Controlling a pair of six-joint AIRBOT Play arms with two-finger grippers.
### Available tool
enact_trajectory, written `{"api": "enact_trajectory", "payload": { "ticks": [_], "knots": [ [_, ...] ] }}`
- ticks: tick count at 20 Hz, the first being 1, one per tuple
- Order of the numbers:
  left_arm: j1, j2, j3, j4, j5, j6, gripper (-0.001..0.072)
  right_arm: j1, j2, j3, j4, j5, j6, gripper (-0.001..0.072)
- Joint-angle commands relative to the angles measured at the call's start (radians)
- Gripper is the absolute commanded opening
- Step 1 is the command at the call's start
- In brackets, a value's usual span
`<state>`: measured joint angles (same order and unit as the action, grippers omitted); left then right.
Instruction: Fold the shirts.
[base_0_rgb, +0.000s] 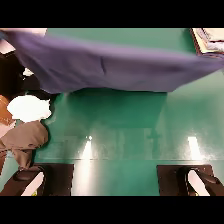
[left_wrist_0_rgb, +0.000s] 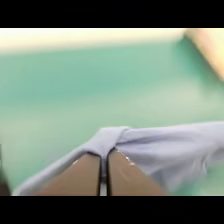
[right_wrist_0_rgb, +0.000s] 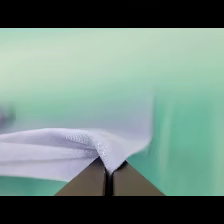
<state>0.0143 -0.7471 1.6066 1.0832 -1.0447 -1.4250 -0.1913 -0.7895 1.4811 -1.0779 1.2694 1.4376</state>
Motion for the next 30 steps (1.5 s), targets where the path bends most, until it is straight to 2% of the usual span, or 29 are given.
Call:
{"api": "enact_trajectory", "payload": {
  "ticks": [1, 4, 7, 9, 13, 17, 20, 22, 26, 30],
  "knots": [
    [0.001, 0.025, 0.369, 0.02, -0.011, -0.061, 0.0022, 0.003, 0.021, 0.375, -0.056, 0.039, 0.002, 0.0013],
    [0.001, 0.025, 0.539, 0.085, 0.015, -0.1, 0.0021, 0.003, -0.044, 0.637, -0.193, 0.177, 0.021, 0.0012],
    [0.001, 0.013, 0.549, 0.12, -0.012, -0.122, 0.0021, 0.003, -0.101, 0.744, -0.233, 0.265, 0.032, 0.0012],
    [0.001, -0.02, 0.472, 0.117, -0.058, -0.126, 0.0021, 0.003, -0.116, 0.671, -0.214, 0.275, 0.039, 0.0012],
    [0.001, -0.14, 0.18, 0.093, -0.188, -0.139, 0.0022, 0.003, -0.149, 0.352, -0.198, 0.277, 0.038, 0.0011],
    [0.0, -0.331, -0.095, 0.058, -0.202, -0.111, 0.0023, 0.056, -0.322, 0.149, -0.211, 0.28, 0.015, 0.0012],
    [0.0, -0.523, -0.182, 0.061, -0.168, -0.085, 0.0023, 0.119, -0.505, 0.063, -0.21, 0.231, 0.011, 0.0011],
    [0.0, -0.654, -0.176, 0.06, -0.097, -0.085, 0.0023, 0.135, -0.633, 0.064, -0.209, 0.192, 0.011, 0.0012],
    [0.0, -0.835, -0.034, 0.054, 0.098, -0.081, 0.0022, 0.135, -0.844, 0.228, -0.205, 0.098, 0.024, 0.0012],
    [0.0, -0.899, 0.111, 0.054, 0.105, -0.063, 0.0023, 0.136, -0.926, 0.392, -0.207, 0.087, 0.027, 0.0011]
  ]
}}
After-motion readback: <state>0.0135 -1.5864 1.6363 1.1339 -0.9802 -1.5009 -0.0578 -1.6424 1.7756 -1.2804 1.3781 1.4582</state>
